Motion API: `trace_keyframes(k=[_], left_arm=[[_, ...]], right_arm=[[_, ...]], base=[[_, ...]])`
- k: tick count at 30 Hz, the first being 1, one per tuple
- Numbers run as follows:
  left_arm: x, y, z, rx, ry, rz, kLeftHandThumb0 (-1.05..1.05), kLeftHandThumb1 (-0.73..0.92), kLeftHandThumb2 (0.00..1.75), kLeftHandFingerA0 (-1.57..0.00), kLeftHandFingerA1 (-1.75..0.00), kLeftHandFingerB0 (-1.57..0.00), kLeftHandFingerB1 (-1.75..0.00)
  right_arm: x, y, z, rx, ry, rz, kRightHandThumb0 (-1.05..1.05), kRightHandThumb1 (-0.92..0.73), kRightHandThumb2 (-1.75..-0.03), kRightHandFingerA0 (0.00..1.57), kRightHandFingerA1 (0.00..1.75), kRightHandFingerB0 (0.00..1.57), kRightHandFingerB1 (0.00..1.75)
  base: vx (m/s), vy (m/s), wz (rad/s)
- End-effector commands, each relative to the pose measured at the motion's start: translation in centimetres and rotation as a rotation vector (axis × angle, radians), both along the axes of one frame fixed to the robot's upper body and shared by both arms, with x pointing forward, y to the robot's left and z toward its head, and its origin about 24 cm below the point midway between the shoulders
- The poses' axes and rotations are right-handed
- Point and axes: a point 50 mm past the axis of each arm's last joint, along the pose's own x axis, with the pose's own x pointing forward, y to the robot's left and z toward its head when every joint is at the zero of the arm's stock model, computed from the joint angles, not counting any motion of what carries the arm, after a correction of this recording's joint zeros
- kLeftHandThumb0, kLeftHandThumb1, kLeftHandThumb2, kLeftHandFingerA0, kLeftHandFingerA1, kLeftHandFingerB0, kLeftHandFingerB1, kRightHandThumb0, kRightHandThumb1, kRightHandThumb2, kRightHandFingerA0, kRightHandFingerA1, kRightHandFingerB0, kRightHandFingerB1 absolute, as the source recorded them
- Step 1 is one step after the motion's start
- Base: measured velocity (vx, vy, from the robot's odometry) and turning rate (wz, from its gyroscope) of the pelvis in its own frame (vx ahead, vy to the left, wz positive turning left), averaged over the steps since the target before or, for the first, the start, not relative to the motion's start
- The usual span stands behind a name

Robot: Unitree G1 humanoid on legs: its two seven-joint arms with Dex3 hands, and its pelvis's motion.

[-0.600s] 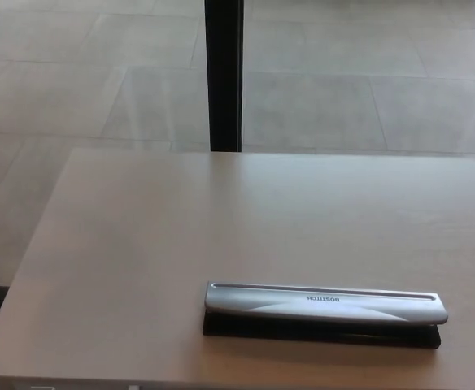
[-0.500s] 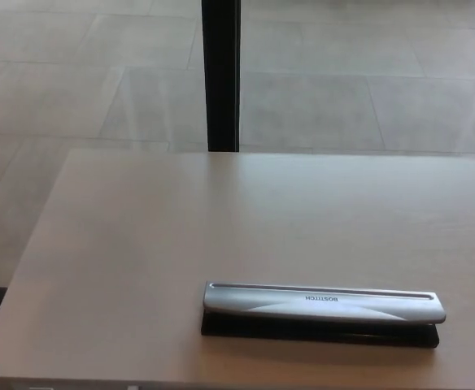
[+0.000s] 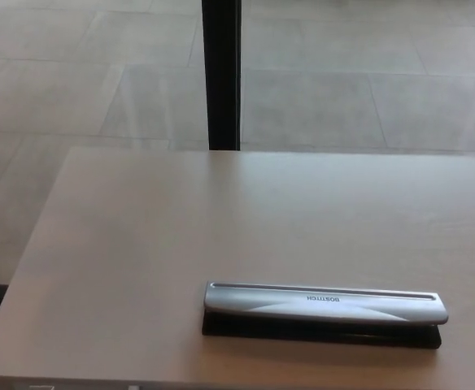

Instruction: A hole pucnch is kept on the middle on the desk infront of the robot and the robot uses both its hands as fists to press on it and use it

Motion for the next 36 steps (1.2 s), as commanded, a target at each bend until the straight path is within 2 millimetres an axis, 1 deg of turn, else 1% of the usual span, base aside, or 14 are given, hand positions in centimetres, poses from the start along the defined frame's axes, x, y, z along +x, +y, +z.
trace_keyframes(k=[1, 3, 4, 6, 7, 13, 15, 16, 17, 20, 29, 30, 31, 36], left_arm=[[5.7, 0.8, 2.7, 0.065, -0.316, -0.093, -0.47, 0.58, 0.58, -0.8, -0.61, -0.69, -0.48], [11.0, 0.1, 6.0, 0.121, -0.646, -0.084, -0.49, 0.62, 0.59, -0.82, -0.65, -0.7, -0.5], [12.3, -0.2, 7.1, 0.128, -0.716, -0.096, -0.5, 0.66, 0.6, -0.81, -0.61, -0.65, -0.46], [15.2, -2.0, 9.9, 0.209, -0.879, -0.228, -0.53, 0.68, 0.61, -0.81, -0.58, -0.67, -0.47], [16.9, -2.9, 11.6, 0.207, -0.93, -0.286, -0.74, 0.69, 0.61, -0.82, -0.59, -0.7, -0.51], [23.7, -10.4, 20.0, 0.123, -1.237, -0.59, -1.05, 0.65, 0.65, -1.23, -0.86, -0.95, -0.84], [23.7, -10.7, 20.1, 0.116, -1.241, -0.59, -1.05, 0.65, 0.65, -1.23, -0.86, -0.95, -0.84], [24.6, -12.9, 21.2, 0.052, -1.294, -0.587, -1.05, 0.4, 1.03, -1.23, -0.89, -0.96, -0.83], [24.9, -14.3, 21.9, -0.005, -1.325, -0.579, -1.01, 0.47, 0.8, -1.28, -0.82, -1.0, -0.78], [25.4, -17.8, 23.2, -0.035, -1.373, -0.568, -0.7, 0.1, 1.53, -1.31, -1.02, -1.26, -1.05], [25.1, -27.0, 23.0, -0.345, -1.463, -0.636, -0.57, 0.44, 1.15, -1.13, -1.47, -0.98, -1.15], [24.9, -27.7, 23.0, -0.358, -1.453, -0.624, -0.5, 0.53, 1.18, -1.32, -1.36, -0.97, -1.09], [24.9, -28.1, 23.1, -0.359, -1.444, -0.621, -0.5, 0.52, 1.15, -1.12, -1.68, -0.89, -1.3], [24.9, -29.6, 23.6, -0.314, -1.402, -0.649, -0.44, 0.57, 1.14, -1.12, -1.75, -0.8, -1.57]], right_arm=[[6.1, 4.7, 13.7, -0.36, -0.362, 0.202, -0.96, -0.91, -0.68, 0.4, 1.23, 0.28, 0.97], [7.8, 8.1, 16.1, -0.303, -0.481, 0.34, -0.82, -0.65, -1.15, 0.84, 1.04, 0.54, 0.78], [7.9, 9.0, 16.5, -0.306, -0.504, 0.372, -0.83, -0.8, -0.64, 0.84, 1.05, 0.58, 0.73], [8.0, 10.8, 17.5, -0.33, -0.529, 0.461, -0.82, -0.58, -0.92, 0.87, 0.96, 0.57, 0.7], [8.2, 11.8, 17.8, -0.347, -0.543, 0.511, -0.74, -0.77, -0.63, 0.86, 0.91, 0.57, 0.59], [8.9, 18.1, 15.2, -0.371, -0.498, 0.741, -0.55, -0.73, -0.63, 1.02, 0.72, 0.62, 0.44], [8.8, 18.3, 15.1, -0.371, -0.492, 0.744, -0.55, -0.73, -0.63, 1.02, 0.72, 0.62, 0.44], [8.8, 19.6, 14.1, -0.307, -0.471, 0.74, -0.42, -0.69, -0.82, 1.11, 0.82, 0.73, 0.53], [8.8, 20.3, 13.6, -0.275, -0.451, 0.755, -0.39, -0.71, -0.82, 1.15, 0.89, 0.76, 0.55], [8.9, 21.9, 12.4, -0.227, -0.41, 0.808, -0.28, -0.74, -0.88, 1.14, 1.59, 0.79, 0.73], [8.7, 25.9, 8.9, -0.175, -0.275, 1.007, -0.37, -0.7, -0.78, 0.99, 1.72, 0.88, 0.93], [8.6, 26.1, 8.7, -0.184, -0.251, 1.031, -0.37, -0.68, -0.81, 0.97, 1.7, 0.88, 0.97], [8.5, 26.3, 8.5, -0.187, -0.246, 1.044, -0.35, -0.64, -0.86, 0.98, 1.67, 0.89, 1.01], [8.2, 27.0, 7.5, -0.183, -0.243, 1.065, -0.31, -0.57, -1.01, 1.0, 1.67, 0.89, 1.2]], base=[[0.0, 0.0, 0.0], [0.0, 0.0, 0.0], [0.0, 0.0, 0.0], [0.0, 0.0, 0.0], [0.0, 0.0, 0.0], [0.0, 0.0, 0.0], [0.0, 0.0, 0.0], [0.0, 0.0, 0.0], [0.0, 0.0, 0.0], [0.0, 0.0, 0.0], [0.0, 0.0, 0.0], [0.0, 0.0, 0.0], [0.0, 0.0, 0.0], [0.0, 0.0, 0.0]])
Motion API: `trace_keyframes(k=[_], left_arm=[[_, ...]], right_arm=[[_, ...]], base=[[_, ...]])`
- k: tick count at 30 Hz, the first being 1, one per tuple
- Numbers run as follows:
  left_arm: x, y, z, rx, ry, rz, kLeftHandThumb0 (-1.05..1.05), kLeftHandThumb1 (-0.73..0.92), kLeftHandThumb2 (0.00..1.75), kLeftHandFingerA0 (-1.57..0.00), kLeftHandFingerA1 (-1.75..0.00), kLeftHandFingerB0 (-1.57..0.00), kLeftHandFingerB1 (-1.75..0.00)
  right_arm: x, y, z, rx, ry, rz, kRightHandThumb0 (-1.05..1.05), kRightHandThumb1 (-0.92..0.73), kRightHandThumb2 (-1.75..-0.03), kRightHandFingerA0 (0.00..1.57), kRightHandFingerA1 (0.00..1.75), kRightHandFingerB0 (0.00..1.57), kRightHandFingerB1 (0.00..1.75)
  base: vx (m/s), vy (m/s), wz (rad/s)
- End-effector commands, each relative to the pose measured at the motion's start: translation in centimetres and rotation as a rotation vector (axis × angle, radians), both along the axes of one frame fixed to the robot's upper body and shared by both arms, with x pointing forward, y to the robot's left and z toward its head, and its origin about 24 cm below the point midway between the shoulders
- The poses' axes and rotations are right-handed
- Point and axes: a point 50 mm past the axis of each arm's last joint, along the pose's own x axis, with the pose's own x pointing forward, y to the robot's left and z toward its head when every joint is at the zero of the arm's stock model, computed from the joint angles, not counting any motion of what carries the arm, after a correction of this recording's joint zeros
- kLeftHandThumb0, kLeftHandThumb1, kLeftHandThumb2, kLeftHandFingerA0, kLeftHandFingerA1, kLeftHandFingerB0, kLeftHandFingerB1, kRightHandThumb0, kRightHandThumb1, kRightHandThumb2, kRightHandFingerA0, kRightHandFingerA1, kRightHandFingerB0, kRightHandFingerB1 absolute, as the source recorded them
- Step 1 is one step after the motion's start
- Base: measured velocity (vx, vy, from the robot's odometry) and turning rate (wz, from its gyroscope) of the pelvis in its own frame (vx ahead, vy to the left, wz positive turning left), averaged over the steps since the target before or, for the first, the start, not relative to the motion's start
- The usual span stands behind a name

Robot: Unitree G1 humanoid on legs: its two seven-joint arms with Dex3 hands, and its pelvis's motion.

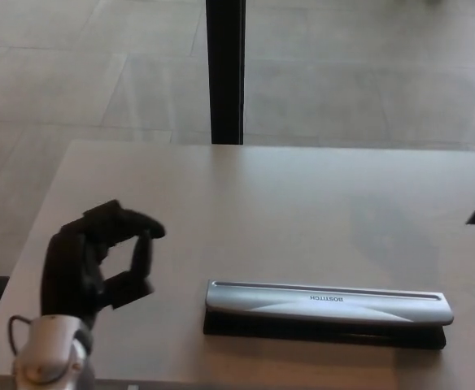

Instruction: A hole pucnch is kept on the middle on the desk infront of the robot and the robot uses both its hands as fists to press on it and use it

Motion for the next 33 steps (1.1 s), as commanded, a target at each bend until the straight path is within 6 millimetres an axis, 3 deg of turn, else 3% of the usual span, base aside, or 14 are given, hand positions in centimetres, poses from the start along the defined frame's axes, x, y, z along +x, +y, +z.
trace_keyframes(k=[1, 7, 9, 10, 11, 12, 15, 18, 19, 22, 23, 26, 27, 33], left_arm=[[-0.4, -6.6, 6.8, -0.084, -0.106, -0.056, -0.42, 0.57, 1.16, -1.14, -1.75, -0.81, -1.64], [-0.4, -7.2, 8.3, -0.109, -0.106, -0.1, -0.38, 0.55, 1.13, -1.12, -1.75, -0.83, -1.65], [-0.4, -7.5, 8.5, -0.125, -0.092, -0.106, -0.33, 0.54, 1.15, -1.12, -1.75, -0.84, -1.62], [-0.4, -7.7, 8.7, -0.13, -0.093, -0.11, -0.31, 0.54, 1.16, -1.11, -1.75, -0.83, -1.62], [-0.4, -7.8, 8.8, -0.134, -0.093, -0.113, -0.27, 0.55, 1.18, -1.1, -1.75, -0.83, -1.63], [-0.4, -8.0, 8.9, -0.144, -0.092, -0.116, -0.27, 0.56, 1.18, -1.08, -1.75, -0.91, -1.53], [-0.5, -8.5, 8.8, -0.203, -0.059, -0.118, -0.27, 0.61, 1.11, -1.04, -1.75, -0.87, -1.5], [-1.3, -9.4, 7.9, -0.307, 0.014, -0.12, -0.27, 0.62, 1.14, -1.02, -1.75, -0.8, -1.53], [-1.5, -9.6, 7.4, -0.31, 0.027, -0.125, -0.24, 0.61, 1.15, -1.04, -1.75, -0.72, -1.69], [-1.9, -9.6, 6.6, -0.336, 0.057, -0.097, -0.31, 0.63, 1.06, -1.03, -1.75, -0.71, -1.7], [-2.1, -10.0, 5.7, -0.356, 0.09, -0.078, -0.32, 0.61, 1.08, -1.03, -1.75, -0.73, -1.72], [-2.2, -10.3, 4.4, -0.419, 0.141, -0.031, -0.37, 0.7, 0.99, -1.02, -1.75, -0.73, -1.74], [-2.2, -10.4, 4.1, -0.434, 0.157, -0.017, -0.38, 0.73, 0.94, -1.01, -1.75, -0.71, -1.75], [-2.4, -11.7, 0.9, -0.544, 0.271, 0.034, -0.39, 0.8, 0.87, -0.97, -1.75, -0.68, -1.75]], right_arm=[[-1.7, 5.2, -2.4, -0.107, 0.157, 0.213, -0.31, -0.54, -1.05, 0.98, 1.68, 0.92, 1.22], [-2.4, 5.9, -3.5, -0.06, 0.209, 0.252, -0.37, -0.54, -0.98, 1.02, 1.68, 0.94, 1.19], [-2.4, 6.0, -3.8, -0.056, 0.22, 0.264, -0.42, -0.57, -0.9, 1.05, 1.7, 0.91, 1.02], [-2.5, 6.1, -3.8, -0.051, 0.229, 0.275, -0.48, -0.53, -1.07, 1.27, 1.34, 0.88, 0.95], [-2.5, 6.1, -3.8, -0.052, 0.232, 0.278, -0.54, -0.66, -0.8, 1.05, 1.71, 0.91, 0.96], [-2.6, 6.1, -3.8, -0.053, 0.236, 0.281, -0.55, -0.66, -0.78, 1.03, 1.7, 0.91, 0.96], [-2.7, 6.3, -4.0, -0.079, 0.233, 0.297, -0.49, -0.61, -0.86, 1.01, 1.7, 0.89, 1.05], [-2.9, 6.3, -4.5, -0.106, 0.237, 0.316, -0.46, -0.61, -0.89, 1.02, 1.67, 0.87, 1.11], [-3.0, 6.3, -4.7, -0.104, 0.235, 0.32, -0.48, -0.61, -0.9, 1.05, 1.67, 0.88, 1.15], [-2.7, 6.6, -5.0, -0.101, 0.243, 0.331, -0.46, -0.61, -0.88, 1.03, 1.69, 0.87, 1.2], [-2.7, 6.5, -5.4, -0.095, 0.243, 0.328, -0.5, -0.54, -1.09, 1.25, 1.34, 0.92, 1.11], [-2.2, 6.6, -5.9, -0.081, 0.244, 0.329, -0.49, -0.55, -1.08, 1.27, 1.35, 0.92, 1.11], [-2.1, 6.5, -6.0, -0.077, 0.249, 0.323, -0.48, -0.63, -0.84, 1.05, 1.67, 0.87, 1.23], [-1.2, 6.7, -6.8, -0.049, 0.265, 0.328, -0.5, -0.62, -0.81, 1.05, 1.68, 0.89, 1.25]], base=[[0.0, 0.0, 0.0], [0.0, 0.0, 0.0], [0.0, 0.0, 0.0], [0.0, 0.0, 0.0], [0.0, 0.0, 0.0], [0.0, 0.0, 0.0], [0.0, 0.0, 0.0], [0.0, 0.0, 0.0], [0.0, 0.0, 0.0], [0.0, 0.0, 0.0], [0.0, 0.0, 0.0], [0.0, 0.0, 0.0], [0.0, 0.0, 0.0], [0.0, 0.0, 0.0]])
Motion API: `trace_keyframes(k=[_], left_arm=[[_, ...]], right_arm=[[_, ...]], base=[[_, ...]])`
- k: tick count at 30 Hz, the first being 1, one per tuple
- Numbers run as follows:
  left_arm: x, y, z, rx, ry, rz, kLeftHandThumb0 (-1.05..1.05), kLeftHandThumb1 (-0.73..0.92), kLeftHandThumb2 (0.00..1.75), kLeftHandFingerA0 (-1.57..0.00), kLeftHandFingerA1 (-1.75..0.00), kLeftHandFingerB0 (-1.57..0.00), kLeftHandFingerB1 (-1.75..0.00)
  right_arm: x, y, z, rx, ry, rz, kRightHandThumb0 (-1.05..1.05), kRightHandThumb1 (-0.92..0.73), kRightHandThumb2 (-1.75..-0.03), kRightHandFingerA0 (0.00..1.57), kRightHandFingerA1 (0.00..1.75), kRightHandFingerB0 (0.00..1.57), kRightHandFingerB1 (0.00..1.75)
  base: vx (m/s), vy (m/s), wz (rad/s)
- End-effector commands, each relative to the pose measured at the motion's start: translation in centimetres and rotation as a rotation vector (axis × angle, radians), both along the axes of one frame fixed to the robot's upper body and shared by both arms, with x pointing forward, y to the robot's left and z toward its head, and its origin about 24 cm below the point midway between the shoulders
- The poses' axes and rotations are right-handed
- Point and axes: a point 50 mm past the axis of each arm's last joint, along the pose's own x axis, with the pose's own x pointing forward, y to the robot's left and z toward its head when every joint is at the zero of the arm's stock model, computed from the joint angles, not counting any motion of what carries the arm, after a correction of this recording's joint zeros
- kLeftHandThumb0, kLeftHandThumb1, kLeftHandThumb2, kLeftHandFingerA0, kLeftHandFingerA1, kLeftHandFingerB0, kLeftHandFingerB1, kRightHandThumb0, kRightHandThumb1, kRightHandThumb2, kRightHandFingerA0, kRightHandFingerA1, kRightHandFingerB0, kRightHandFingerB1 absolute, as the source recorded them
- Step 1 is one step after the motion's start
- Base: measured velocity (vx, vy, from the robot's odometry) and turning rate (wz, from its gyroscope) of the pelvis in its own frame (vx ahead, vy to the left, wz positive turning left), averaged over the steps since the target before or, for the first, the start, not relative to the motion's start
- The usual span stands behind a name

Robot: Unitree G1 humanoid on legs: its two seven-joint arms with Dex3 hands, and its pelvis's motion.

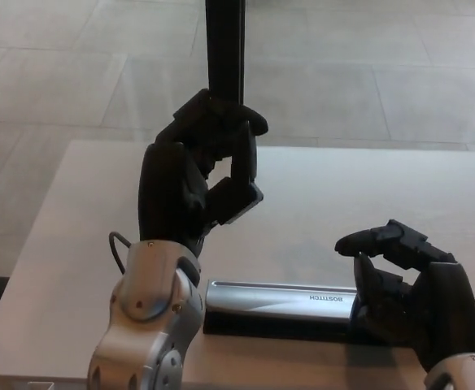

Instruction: A hole pucnch is kept on the middle on the desk infront of the robot and the robot uses both its hands as fists to press on it and use it

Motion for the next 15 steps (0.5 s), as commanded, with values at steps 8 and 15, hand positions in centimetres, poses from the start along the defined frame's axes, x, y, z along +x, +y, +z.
trace_keyframes(k=[8, 15], left_arm=[[-3.1, -5.6, -10.5, -0.293, 0.509, 0.06, -0.4, 0.86, 0.78, -0.94, -1.75, -0.64, -1.75], [-4.4, -6.5, -12.7, -0.149, 0.533, 0.036, -0.4, 0.89, 0.75, -0.87, -1.75, -0.51, -1.39]], right_arm=[[2.3, -0.5, -1.1, -0.018, -0.022, -0.027, -0.54, -0.66, -0.78, 1.05, 1.62, 0.9, 1.25], [2.1, -1.1, -2.0, -0.002, -0.013, -0.061, -0.49, -0.65, -0.83, 1.01, 1.58, 0.94, 1.08]], base=[[0.0, 0.0, 0.0], [0.0, 0.0, 0.0]])
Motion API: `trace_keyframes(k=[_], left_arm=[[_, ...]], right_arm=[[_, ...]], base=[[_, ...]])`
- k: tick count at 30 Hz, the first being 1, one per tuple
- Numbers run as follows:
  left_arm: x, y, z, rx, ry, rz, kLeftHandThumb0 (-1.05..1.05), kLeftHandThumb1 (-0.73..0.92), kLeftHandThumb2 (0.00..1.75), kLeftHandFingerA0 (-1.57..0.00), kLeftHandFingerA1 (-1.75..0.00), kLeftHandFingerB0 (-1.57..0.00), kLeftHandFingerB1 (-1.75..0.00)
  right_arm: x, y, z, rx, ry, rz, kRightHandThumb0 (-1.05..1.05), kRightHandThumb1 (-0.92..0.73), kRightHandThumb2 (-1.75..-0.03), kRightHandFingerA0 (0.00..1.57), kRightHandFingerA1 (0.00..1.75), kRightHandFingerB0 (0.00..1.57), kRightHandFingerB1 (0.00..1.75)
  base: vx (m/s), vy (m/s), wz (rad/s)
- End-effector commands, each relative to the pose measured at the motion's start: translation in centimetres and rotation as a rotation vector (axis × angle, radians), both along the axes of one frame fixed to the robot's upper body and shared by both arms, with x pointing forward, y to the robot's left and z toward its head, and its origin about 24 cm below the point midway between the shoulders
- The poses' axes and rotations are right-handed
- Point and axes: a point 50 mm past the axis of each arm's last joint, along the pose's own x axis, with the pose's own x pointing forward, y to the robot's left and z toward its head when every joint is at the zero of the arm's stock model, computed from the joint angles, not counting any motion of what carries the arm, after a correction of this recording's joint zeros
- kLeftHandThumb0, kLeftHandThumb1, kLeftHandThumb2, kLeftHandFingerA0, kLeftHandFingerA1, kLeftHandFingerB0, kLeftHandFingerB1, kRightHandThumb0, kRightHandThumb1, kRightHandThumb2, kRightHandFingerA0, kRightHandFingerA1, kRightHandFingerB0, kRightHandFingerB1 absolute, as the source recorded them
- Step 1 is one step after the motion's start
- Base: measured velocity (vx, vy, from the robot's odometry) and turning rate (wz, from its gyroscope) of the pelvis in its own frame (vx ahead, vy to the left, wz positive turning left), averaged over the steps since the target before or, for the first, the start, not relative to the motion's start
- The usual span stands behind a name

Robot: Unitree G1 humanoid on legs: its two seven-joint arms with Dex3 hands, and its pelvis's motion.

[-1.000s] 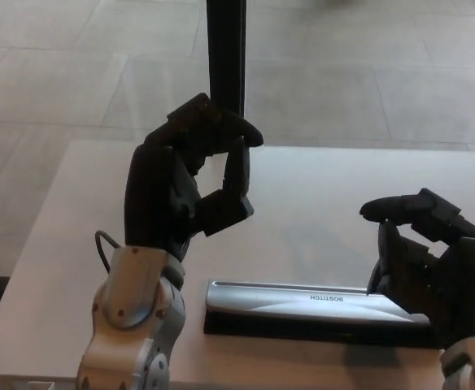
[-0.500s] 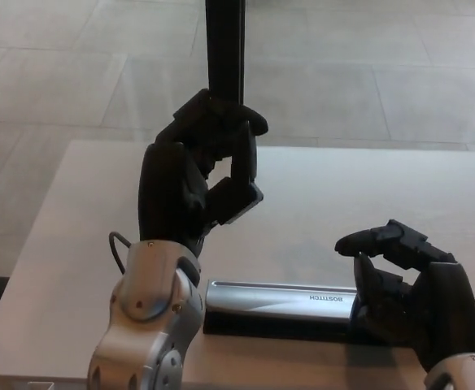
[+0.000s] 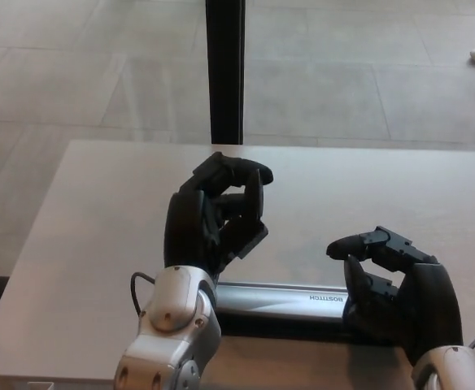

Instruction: A hole pucnch is kept on the middle on the desk infront of the robot and the robot uses both its hands as fists to press on it and use it

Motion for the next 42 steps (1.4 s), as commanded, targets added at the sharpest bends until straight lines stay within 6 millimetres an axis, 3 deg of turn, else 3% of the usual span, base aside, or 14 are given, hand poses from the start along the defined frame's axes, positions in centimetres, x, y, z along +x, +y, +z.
trace_keyframes(k=[1, 2, 4, 10, 21, 34, 35, 37, 42], left_arm=[[-5.7, -5.0, -7.0, -0.182, 0.271, 0.063, -0.4, 0.89, 0.75, -0.87, -1.75, -0.51, -1.39], [-6.1, -5.0, -7.4, -0.18, 0.292, 0.062, -0.3, 0.86, 0.79, -0.86, -1.75, -0.61, -1.24], [-6.4, -5.0, -7.9, -0.186, 0.318, 0.069, -0.29, 0.86, 0.79, -0.84, -1.75, -0.56, -1.42], [-7.0, -4.9, -8.4, -0.21, 0.358, 0.108, -0.32, 0.8, 0.87, -0.87, -1.75, -0.51, -1.59], [-8.2, -5.3, -9.1, -0.254, 0.369, 0.142, -0.39, 0.87, 0.75, -0.95, -1.75, -0.5, -1.59], [-8.7, -5.4, -9.7, -0.274, 0.352, 0.203, -0.36, 0.86, 0.78, -0.94, -1.75, -0.52, -1.6], [-8.8, -5.5, -9.8, -0.272, 0.345, 0.199, -0.36, 0.86, 0.79, -0.96, -1.75, -0.52, -1.63], [-9.0, -5.4, -10.1, -0.254, 0.312, 0.192, -0.33, 0.75, 1.0, -1.05, -1.75, -0.62, -1.67], [-9.3, -5.3, -10.9, -0.22, 0.281, 0.22, -0.33, 0.76, 0.98, -1.04, -1.75, -0.63, -1.75]], right_arm=[[0.2, -1.2, -0.3, -0.004, -0.075, -0.051, -0.49, -0.65, -0.83, 1.01, 1.58, 0.94, 1.08], [0.0, -1.4, -0.5, -0.024, -0.069, -0.046, -0.44, -0.59, -0.89, 1.03, 1.55, 0.99, 1.04], [-0.2, -1.5, -0.8, -0.051, -0.066, -0.045, -0.42, -0.57, -0.91, 1.02, 1.54, 0.99, 1.06], [-0.6, -1.0, -1.1, -0.019, -0.049, -0.063, -0.42, -0.56, -0.92, 1.05, 1.53, 0.99, 1.11], [-1.5, -0.6, -2.1, 0.013, -0.049, -0.095, -0.46, -0.59, -0.89, 1.04, 1.6, 0.92, 1.19], [-0.7, -1.0, -2.3, 0.088, -0.088, -0.126, -0.49, -0.54, -0.9, 1.09, 1.58, 0.97, 1.14], [-0.8, -1.1, -2.4, 0.093, -0.089, -0.13, -0.47, -0.55, -0.9, 1.09, 1.58, 0.98, 1.12], [-0.8, -1.2, -2.9, 0.103, -0.094, -0.143, -0.48, -0.54, -0.92, 1.08, 1.64, 0.93, 1.24], [-1.3, -1.8, -4.6, 0.128, -0.117, -0.232, -0.5, -0.51, -0.94, 1.15, 1.58, 0.95, 1.27]], base=[[0.0, 0.0, 0.0], [0.0, 0.0, 0.0], [0.0, 0.0, 0.0], [0.0, 0.0, 0.0], [0.0, 0.0, 0.0], [0.0, 0.0, 0.0], [0.0, 0.0, 0.0], [0.0, 0.0, 0.0], [0.0, 0.0, 0.0]])
